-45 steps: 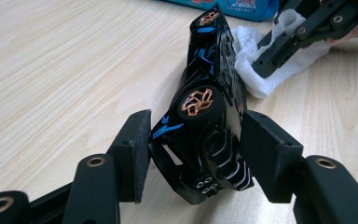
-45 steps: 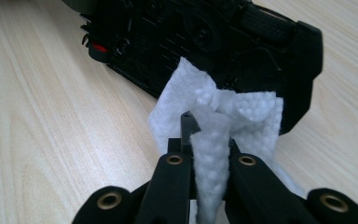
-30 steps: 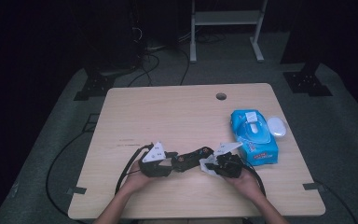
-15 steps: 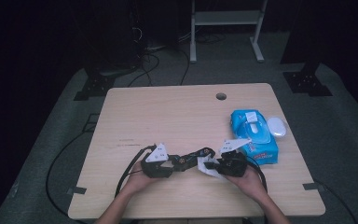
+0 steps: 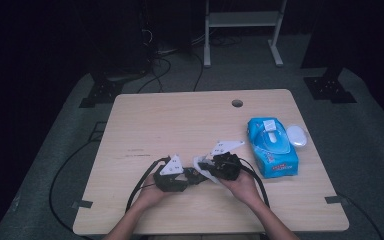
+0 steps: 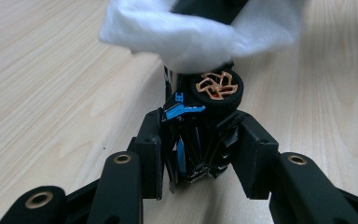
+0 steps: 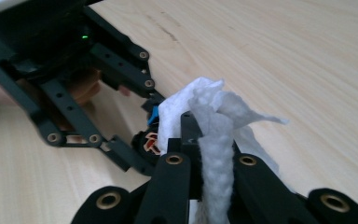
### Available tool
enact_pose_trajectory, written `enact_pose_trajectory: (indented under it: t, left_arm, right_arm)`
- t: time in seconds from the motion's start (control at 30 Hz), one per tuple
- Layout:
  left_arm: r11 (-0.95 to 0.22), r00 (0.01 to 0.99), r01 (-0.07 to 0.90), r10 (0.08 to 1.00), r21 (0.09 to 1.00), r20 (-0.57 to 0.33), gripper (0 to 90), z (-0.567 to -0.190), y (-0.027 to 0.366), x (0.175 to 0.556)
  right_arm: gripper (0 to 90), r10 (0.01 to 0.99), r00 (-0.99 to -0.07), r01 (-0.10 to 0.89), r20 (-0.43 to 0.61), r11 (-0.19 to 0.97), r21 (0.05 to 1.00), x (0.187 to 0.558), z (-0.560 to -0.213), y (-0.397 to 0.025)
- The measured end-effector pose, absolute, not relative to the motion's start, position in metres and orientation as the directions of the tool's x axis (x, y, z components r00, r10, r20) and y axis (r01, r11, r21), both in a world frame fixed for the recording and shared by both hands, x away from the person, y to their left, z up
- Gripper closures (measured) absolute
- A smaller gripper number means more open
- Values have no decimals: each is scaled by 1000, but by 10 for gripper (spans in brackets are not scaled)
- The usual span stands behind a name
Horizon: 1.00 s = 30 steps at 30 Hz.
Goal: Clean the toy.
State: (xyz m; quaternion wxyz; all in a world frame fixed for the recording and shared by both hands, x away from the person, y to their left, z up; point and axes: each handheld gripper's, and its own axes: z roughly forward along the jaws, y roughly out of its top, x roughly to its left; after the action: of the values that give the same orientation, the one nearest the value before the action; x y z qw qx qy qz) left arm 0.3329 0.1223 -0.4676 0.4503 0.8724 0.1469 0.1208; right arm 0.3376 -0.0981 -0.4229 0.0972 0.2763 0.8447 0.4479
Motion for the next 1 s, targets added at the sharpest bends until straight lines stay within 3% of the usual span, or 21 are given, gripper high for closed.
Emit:
enact_pose_trajectory:
  t: [0.1, 0.2, 0.4, 0.47, 0.53, 0.7, 0.8, 0.9, 1.0]
  left_arm:
    - [-553, 925, 151, 371, 819, 80, 585, -467, 121, 331]
    - [-554, 923, 155, 376, 818, 80, 586, -467, 123, 330]
    - [-552, 923, 155, 376, 819, 79, 585, -468, 120, 331]
    - [-549, 922, 158, 380, 821, 77, 585, -468, 120, 330]
    - [-544, 922, 165, 380, 823, 67, 585, -468, 123, 330]
    - [-542, 920, 170, 387, 823, 65, 586, -467, 126, 331]
    - [-549, 918, 167, 391, 819, 75, 585, -467, 123, 331]
    - [-553, 917, 174, 392, 815, 70, 585, -466, 124, 331]
    - [-551, 915, 172, 396, 817, 75, 585, -467, 127, 331]
  right_arm:
    - [880, 518, -847, 381, 121, 431, 818, 331, -425, -86]
    - [880, 508, -858, 346, 75, 465, 815, 328, -424, -76]
    - [884, 584, -811, 351, 22, 456, 818, 330, -423, -87]
    - [885, 502, -860, 351, 93, 451, 821, 329, -425, -77]
    - [885, 492, -866, 348, 93, 459, 818, 329, -425, -71]
    - [884, 607, -794, 354, -9, 476, 805, 337, -421, -98]
    - [885, 602, -794, 408, 87, 420, 811, 338, -423, -102]
    - [883, 540, -838, 363, 81, 441, 820, 331, -425, -85]
    - [883, 556, -830, 359, 53, 459, 813, 333, -423, -89]
